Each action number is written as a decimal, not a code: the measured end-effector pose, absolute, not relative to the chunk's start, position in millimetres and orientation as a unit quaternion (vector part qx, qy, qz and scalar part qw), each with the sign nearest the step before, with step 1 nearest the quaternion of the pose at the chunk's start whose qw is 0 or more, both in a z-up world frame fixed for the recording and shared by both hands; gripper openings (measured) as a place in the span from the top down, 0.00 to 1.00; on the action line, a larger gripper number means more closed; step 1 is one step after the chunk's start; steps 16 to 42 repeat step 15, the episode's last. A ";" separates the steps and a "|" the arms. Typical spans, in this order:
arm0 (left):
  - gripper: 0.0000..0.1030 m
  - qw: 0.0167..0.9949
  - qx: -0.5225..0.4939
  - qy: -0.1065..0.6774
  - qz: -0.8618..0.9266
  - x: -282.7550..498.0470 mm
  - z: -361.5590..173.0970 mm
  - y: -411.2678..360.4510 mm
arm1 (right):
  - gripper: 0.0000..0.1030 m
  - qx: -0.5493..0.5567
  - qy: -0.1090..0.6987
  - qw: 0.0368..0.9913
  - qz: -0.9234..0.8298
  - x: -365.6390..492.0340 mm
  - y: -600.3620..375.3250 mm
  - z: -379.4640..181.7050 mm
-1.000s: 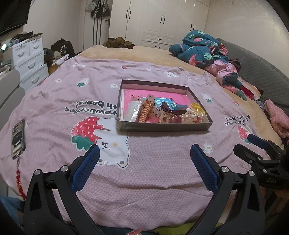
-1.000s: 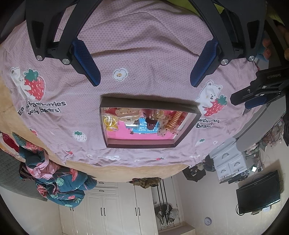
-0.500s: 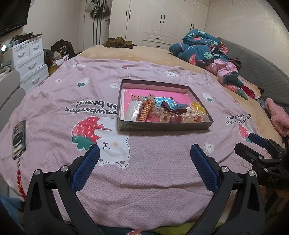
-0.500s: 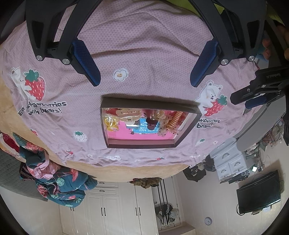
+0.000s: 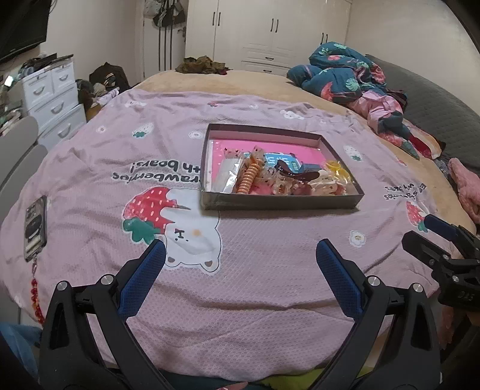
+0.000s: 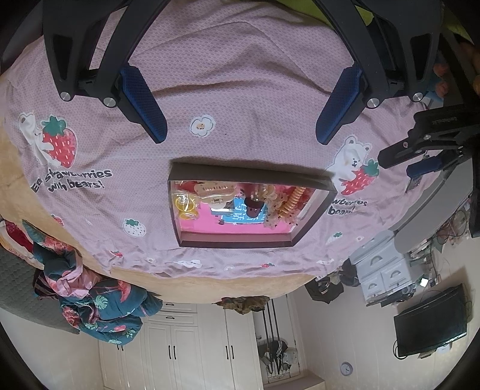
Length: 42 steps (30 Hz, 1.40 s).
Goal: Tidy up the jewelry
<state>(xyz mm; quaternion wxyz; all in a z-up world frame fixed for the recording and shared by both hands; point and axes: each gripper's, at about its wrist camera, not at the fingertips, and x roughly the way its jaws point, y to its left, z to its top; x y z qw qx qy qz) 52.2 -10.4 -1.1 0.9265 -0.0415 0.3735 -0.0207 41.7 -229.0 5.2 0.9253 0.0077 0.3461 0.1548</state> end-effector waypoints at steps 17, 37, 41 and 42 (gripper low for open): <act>0.09 0.909 -0.076 0.400 0.090 116.9 -31.3 66.9 | 0.04 0.044 0.376 0.922 0.079 107.4 -278.8 -22.0; 0.09 0.909 -0.076 0.400 0.090 116.9 -31.3 66.9 | 0.04 0.044 0.376 0.922 0.079 107.4 -278.8 -22.0; 0.09 0.909 -0.076 0.400 0.090 116.9 -31.3 66.9 | 0.04 0.044 0.376 0.922 0.079 107.4 -278.8 -22.0; 0.09 0.909 -0.076 0.400 0.090 116.9 -31.3 66.9 | 0.04 0.044 0.376 0.922 0.079 107.4 -278.8 -22.0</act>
